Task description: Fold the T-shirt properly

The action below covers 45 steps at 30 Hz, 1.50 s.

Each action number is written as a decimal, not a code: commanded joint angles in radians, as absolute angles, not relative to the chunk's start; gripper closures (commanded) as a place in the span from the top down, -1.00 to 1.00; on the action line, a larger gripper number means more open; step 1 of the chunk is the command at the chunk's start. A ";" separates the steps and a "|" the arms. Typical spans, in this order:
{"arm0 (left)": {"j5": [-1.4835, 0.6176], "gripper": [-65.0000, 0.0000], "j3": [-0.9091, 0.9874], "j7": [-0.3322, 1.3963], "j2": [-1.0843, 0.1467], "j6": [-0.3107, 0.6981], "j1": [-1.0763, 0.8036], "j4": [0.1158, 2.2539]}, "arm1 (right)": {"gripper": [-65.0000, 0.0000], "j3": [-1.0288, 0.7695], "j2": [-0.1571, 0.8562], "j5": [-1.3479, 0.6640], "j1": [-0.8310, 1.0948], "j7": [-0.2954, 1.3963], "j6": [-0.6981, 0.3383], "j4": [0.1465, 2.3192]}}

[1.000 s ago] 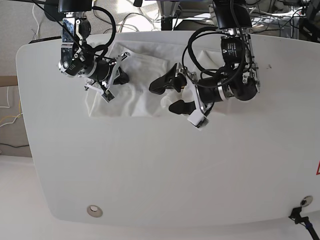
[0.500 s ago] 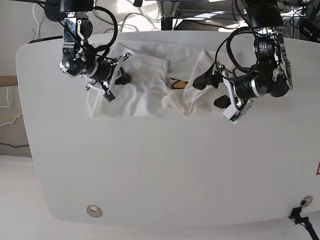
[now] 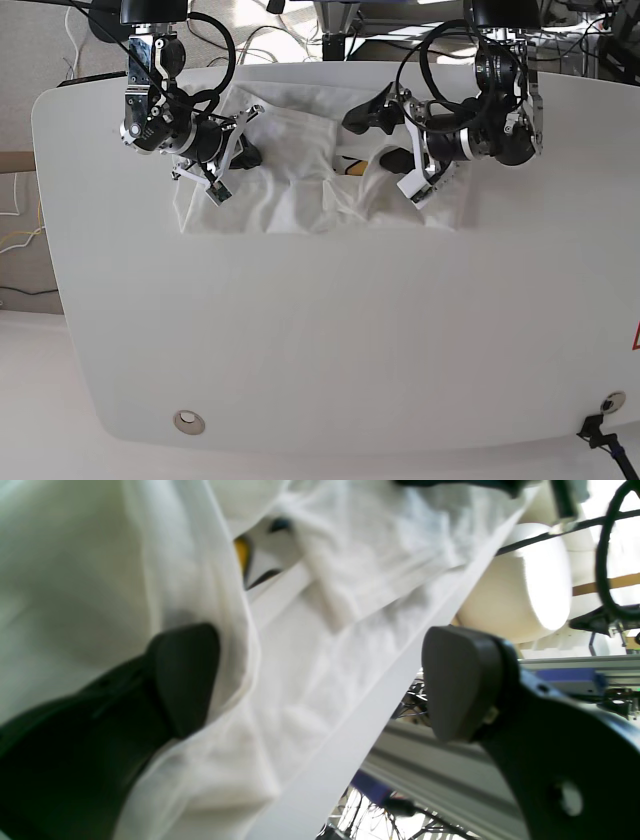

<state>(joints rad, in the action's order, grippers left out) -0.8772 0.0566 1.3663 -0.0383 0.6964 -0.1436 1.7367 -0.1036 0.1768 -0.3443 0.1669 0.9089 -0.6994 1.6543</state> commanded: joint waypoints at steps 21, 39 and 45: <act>-0.871 0.85 -0.015 1.345 -0.170 0.698 -0.004 1.814 | -1.00 -0.102 0.179 -0.311 0.163 0.947 -0.698 1.658; -0.688 0.85 -0.021 1.323 -0.225 0.698 -0.079 1.808 | -1.00 -0.102 0.179 -0.312 0.163 0.947 -0.698 1.658; -0.754 0.85 -0.114 1.325 -0.226 0.698 -0.077 1.814 | -1.00 -0.102 0.179 -0.312 0.163 0.947 -0.698 1.658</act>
